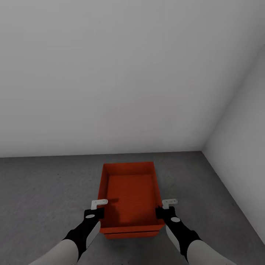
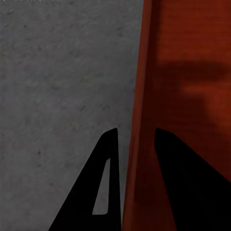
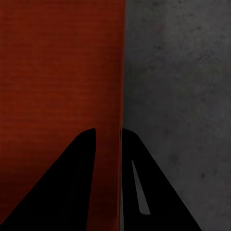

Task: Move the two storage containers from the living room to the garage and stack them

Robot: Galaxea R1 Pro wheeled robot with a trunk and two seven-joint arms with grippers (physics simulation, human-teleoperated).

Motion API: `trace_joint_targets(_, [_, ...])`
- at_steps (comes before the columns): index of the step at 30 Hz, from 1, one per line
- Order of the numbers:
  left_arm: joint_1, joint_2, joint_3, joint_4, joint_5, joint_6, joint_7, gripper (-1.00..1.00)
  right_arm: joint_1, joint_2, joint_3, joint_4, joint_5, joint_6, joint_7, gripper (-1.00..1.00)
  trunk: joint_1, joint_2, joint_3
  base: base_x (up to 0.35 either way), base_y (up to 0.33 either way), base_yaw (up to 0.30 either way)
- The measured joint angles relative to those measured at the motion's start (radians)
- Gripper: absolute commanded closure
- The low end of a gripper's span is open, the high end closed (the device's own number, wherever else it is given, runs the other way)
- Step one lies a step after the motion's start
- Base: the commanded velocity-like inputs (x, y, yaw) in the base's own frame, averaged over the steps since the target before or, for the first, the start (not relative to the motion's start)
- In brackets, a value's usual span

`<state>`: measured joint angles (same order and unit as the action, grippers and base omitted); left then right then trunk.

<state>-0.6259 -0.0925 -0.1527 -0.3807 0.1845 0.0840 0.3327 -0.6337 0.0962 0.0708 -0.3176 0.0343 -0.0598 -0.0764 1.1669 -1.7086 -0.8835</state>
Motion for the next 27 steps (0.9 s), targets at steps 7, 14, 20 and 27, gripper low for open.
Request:
trace_joint_targets(7, [0.0,-0.007,0.038,0.0,-0.041,-0.001,-0.007,1.0,0.0,0.0,0.002,0.0,-0.002,-0.003,-0.001,1.0,0.0,0.0,0.0,0.0,0.0,0.0])
trace_joint_targets(14, [0.0,-0.006,0.034,0.004,-0.035,-0.016,-0.008,1.0,0.0,0.0,0.0,0.001,0.002,-0.016,-0.001,1.0,0.0,0.0,0.0,0.0,0.0,0.0])
trace_joint_targets(20, [0.001,-0.002,0.019,0.005,-0.014,-0.028,-0.008,1.0,0.0,0.001,-0.001,-0.003,0.009,-0.019,-0.002,1.0,0.0,0.0,0.0,0.0,0.0,0.0])
trace_joint_targets(27, [0.001,-0.001,0.008,0.008,0.002,-0.035,-0.005,1.0,0.0,0.0,0.001,-0.002,0.003,-0.024,-0.001,1.0,0.0,0.0,0.0,0.0,0.0,0.0])
